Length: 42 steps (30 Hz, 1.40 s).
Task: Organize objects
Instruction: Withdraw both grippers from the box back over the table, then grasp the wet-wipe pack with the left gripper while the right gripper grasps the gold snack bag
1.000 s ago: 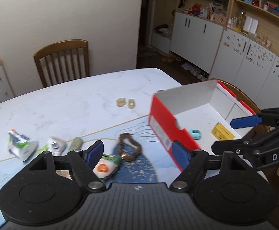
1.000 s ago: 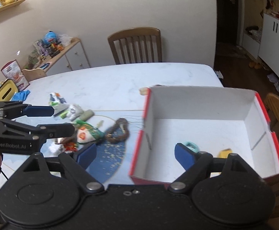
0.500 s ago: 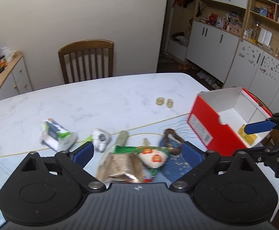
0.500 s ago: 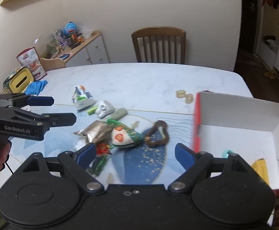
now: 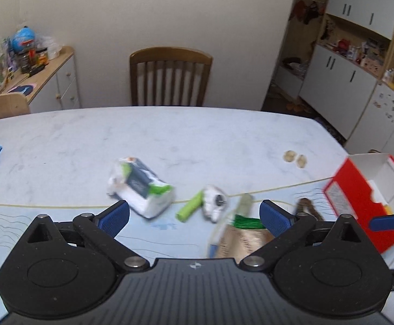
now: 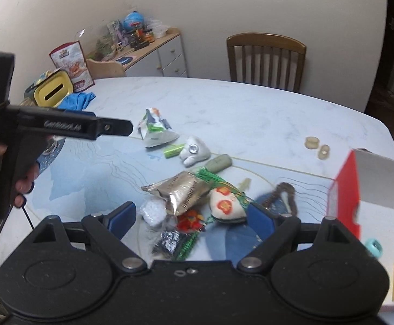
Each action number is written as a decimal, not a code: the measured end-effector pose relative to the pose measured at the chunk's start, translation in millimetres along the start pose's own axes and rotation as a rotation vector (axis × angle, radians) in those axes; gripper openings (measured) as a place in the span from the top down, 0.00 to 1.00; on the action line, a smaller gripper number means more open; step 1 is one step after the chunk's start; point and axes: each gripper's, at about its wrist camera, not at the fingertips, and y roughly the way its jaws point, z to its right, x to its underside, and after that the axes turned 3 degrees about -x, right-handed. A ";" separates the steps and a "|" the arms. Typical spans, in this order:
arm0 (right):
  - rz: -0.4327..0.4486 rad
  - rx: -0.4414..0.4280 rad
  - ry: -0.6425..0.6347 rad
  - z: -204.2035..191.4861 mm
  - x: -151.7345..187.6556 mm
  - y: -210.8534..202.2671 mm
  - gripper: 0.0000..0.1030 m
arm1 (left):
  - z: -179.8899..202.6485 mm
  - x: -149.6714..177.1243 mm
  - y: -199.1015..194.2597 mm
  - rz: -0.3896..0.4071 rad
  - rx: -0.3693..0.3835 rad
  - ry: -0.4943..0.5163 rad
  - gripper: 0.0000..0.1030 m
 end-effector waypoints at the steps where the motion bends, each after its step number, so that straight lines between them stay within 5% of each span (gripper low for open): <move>1: -0.002 0.000 -0.012 -2.1 -1.6 4.0 0.14 | -5.2 -1.6 4.3 -0.008 -0.006 -0.004 0.00; 26: -0.195 -0.053 -0.300 -21.7 -32.9 111.8 0.15 | -61.5 -55.8 161.0 -0.242 -0.210 -0.158 0.00; 42: -0.281 -0.093 -0.338 -11.8 -31.7 159.8 0.20 | -61.9 -28.7 185.5 -0.292 -0.214 -0.169 0.00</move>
